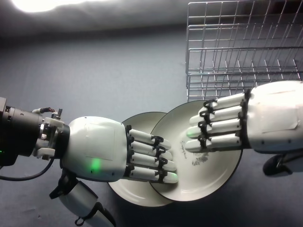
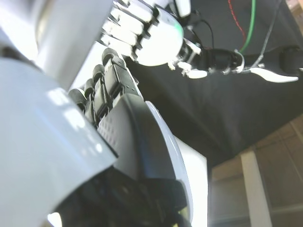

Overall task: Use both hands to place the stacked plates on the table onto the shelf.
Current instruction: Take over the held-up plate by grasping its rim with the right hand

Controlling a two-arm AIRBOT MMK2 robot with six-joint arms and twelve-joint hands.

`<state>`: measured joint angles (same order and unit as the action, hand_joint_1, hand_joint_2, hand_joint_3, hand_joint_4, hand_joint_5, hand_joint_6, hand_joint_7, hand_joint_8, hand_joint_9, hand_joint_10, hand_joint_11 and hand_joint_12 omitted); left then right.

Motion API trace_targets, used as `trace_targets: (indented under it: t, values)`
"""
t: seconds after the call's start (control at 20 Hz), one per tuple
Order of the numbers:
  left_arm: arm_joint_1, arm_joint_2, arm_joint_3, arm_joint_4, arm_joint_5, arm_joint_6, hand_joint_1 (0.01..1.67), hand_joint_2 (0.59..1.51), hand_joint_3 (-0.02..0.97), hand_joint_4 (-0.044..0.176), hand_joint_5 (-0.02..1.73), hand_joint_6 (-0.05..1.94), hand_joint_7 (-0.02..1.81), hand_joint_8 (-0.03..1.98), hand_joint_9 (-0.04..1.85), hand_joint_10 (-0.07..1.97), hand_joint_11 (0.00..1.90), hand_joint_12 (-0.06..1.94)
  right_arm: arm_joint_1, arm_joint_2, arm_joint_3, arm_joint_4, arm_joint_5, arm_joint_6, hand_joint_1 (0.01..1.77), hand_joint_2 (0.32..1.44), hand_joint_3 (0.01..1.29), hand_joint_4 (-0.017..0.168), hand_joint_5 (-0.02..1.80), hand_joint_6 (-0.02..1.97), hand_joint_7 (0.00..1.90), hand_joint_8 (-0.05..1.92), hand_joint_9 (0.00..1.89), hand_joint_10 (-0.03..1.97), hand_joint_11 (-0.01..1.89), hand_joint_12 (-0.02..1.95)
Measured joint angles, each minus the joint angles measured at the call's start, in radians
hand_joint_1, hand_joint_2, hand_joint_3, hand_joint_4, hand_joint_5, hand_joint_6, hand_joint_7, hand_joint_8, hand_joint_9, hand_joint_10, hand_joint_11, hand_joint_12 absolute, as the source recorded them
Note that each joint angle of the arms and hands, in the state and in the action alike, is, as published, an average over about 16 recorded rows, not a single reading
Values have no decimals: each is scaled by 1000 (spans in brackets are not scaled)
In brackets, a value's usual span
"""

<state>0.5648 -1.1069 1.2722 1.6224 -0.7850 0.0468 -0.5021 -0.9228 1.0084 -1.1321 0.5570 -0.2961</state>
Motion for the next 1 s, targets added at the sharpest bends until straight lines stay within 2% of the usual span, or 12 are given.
trace_targets:
  t: [0.25,0.55,0.8,1.0]
  values:
    - [0,-2,4,-2,-4,-1,15,1136,17,-9,2,-33,21,-16,68,11,40,20,-6,-57,35,5,-24,-1,1145,988,15,3,101,19,97,11,115,32,21,694]
    - [0,-4,10,-4,-9,-2,15,1136,17,-9,3,-33,21,-16,75,9,46,27,-4,-112,64,15,-38,-2,1164,1006,16,1,326,28,331,14,329,77,65,1043]
    - [-1,-6,14,-6,-13,-5,15,1136,17,-9,3,-33,24,-15,84,10,49,39,-1,-136,77,21,-39,-7,1190,1007,16,-4,549,115,579,70,556,195,247,1263]
    - [-6,-3,14,-6,-15,-9,15,1136,17,-8,10,-33,39,-15,96,9,56,52,3,-144,78,25,-33,-11,1211,993,16,-8,677,240,731,175,697,374,443,1306]
